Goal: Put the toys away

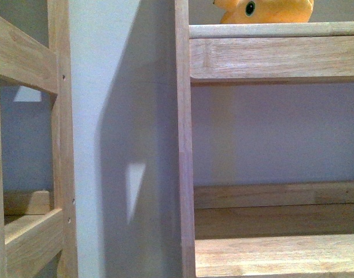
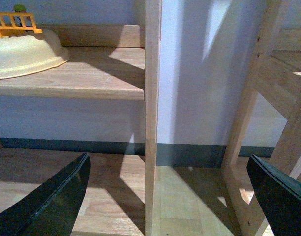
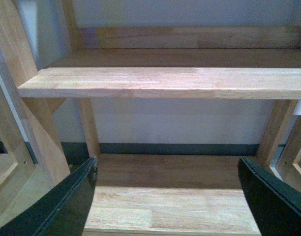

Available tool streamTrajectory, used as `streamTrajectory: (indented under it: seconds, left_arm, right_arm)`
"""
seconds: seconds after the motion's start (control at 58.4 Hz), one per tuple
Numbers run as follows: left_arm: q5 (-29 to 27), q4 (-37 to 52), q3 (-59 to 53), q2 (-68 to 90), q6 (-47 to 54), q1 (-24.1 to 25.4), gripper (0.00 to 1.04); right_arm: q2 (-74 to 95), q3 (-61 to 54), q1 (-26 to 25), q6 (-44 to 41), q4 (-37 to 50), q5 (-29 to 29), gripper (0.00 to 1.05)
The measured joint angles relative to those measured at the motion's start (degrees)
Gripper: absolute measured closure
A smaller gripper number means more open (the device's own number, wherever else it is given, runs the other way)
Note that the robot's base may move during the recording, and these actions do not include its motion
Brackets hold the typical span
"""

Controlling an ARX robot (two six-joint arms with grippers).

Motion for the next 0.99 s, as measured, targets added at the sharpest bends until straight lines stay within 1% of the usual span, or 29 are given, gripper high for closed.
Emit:
streamTrajectory:
  seconds: [0.051, 0.086, 0.154, 0.993]
  left_arm:
    - [0.0, 0.0, 0.0, 0.0, 0.0, 0.0, 0.06]
    - [0.0, 0.0, 0.0, 0.0, 0.0, 0.0, 0.06]
    - [0.0, 0.0, 0.0, 0.0, 0.0, 0.0, 0.06]
    - [0.0, 0.0, 0.0, 0.0, 0.0, 0.0, 0.06]
  right_arm:
    - [0.0, 0.0, 0.0, 0.0, 0.0, 0.0, 0.08]
    - [0.0, 0.0, 0.0, 0.0, 0.0, 0.0, 0.05]
    - [0.0, 0.0, 0.0, 0.0, 0.0, 0.0, 0.07]
    - [0.0, 0.0, 0.0, 0.0, 0.0, 0.0, 0.07]
